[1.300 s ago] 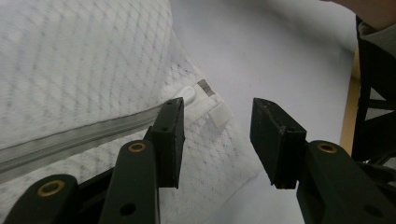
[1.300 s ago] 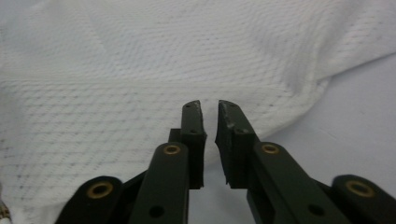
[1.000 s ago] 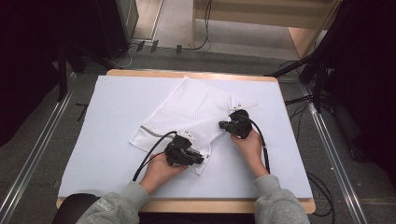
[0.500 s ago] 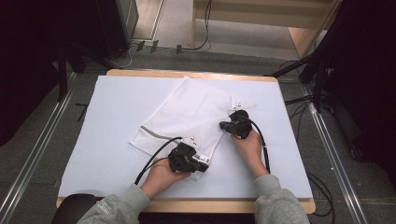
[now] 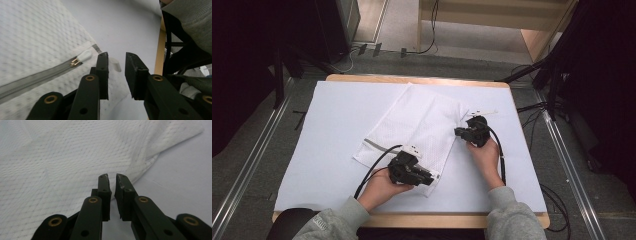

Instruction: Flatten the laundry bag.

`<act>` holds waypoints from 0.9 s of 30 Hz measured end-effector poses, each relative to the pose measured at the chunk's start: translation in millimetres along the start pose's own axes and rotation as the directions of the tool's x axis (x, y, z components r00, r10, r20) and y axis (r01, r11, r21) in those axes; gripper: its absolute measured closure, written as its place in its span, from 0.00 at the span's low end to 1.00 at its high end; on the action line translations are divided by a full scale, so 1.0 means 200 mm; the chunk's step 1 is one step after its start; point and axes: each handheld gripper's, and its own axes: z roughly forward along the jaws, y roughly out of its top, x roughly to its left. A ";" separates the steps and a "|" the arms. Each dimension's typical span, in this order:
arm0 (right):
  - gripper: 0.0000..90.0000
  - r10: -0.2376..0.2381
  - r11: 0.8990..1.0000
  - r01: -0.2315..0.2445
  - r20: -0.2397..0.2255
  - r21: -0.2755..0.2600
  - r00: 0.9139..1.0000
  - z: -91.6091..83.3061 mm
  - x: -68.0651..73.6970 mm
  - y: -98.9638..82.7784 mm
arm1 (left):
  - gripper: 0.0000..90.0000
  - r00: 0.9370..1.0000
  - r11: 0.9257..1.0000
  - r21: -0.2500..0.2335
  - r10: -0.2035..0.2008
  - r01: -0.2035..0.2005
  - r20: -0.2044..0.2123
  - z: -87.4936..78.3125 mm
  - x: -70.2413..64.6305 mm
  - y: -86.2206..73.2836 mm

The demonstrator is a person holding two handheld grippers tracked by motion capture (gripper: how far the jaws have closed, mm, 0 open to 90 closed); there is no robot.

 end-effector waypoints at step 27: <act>0.66 -0.079 0.997 0.079 -0.091 -0.006 0.993 -0.21 0.28 -0.22 | 0.62 0.942 0.974 -0.086 -0.227 0.211 -0.248 -0.52 0.58 -0.07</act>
